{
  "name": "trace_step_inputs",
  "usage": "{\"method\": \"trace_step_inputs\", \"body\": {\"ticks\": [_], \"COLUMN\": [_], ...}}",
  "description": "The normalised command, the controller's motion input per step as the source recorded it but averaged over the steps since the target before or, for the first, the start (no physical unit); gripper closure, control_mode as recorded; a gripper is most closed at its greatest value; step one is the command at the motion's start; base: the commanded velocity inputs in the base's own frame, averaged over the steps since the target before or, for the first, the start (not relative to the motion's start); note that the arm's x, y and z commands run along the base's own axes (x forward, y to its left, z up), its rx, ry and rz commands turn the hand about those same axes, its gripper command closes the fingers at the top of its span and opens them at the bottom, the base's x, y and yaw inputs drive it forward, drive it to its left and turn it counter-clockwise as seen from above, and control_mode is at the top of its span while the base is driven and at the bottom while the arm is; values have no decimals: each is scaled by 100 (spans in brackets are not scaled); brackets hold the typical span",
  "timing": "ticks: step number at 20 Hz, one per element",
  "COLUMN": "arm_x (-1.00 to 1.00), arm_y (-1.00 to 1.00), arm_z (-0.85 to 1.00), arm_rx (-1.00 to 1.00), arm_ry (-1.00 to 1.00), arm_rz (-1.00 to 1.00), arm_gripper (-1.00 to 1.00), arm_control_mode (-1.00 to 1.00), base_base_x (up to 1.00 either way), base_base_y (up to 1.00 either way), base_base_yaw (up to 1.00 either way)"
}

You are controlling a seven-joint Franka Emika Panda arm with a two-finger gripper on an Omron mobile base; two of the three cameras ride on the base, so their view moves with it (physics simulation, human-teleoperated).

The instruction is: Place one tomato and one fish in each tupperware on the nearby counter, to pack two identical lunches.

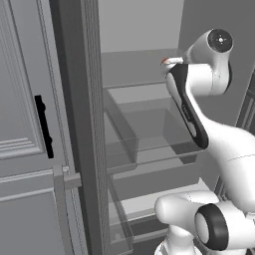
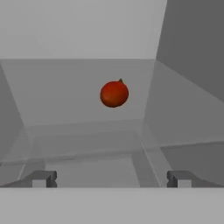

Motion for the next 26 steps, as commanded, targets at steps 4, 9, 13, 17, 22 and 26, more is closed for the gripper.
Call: {"method": "trace_step_inputs", "body": {"ticks": [4, 9, 13, 17, 22, 26], "arm_x": [93, 76, 58, 50, 57, 11], "arm_y": [-15, -6, 0, -5, -7, -3], "arm_z": [14, 1, -3, -19, -23, -4], "arm_rx": [0, 0, 0, 0, 0, 0], "arm_ry": [15, 3, 6, 6, 9, 4], "arm_rz": [11, 10, 1, -1, -2, 0], "arm_gripper": [-100, -100, -100, -100, -100, -100], "arm_control_mode": [-100, -100, -100, -100, -100, -100], "base_base_x": [0, 0, 0, 0, 0, 0], "base_base_y": [0, 0, 0, 0, 0, 0], "base_base_yaw": [0, 0, 0, 0, 0, 0]}}
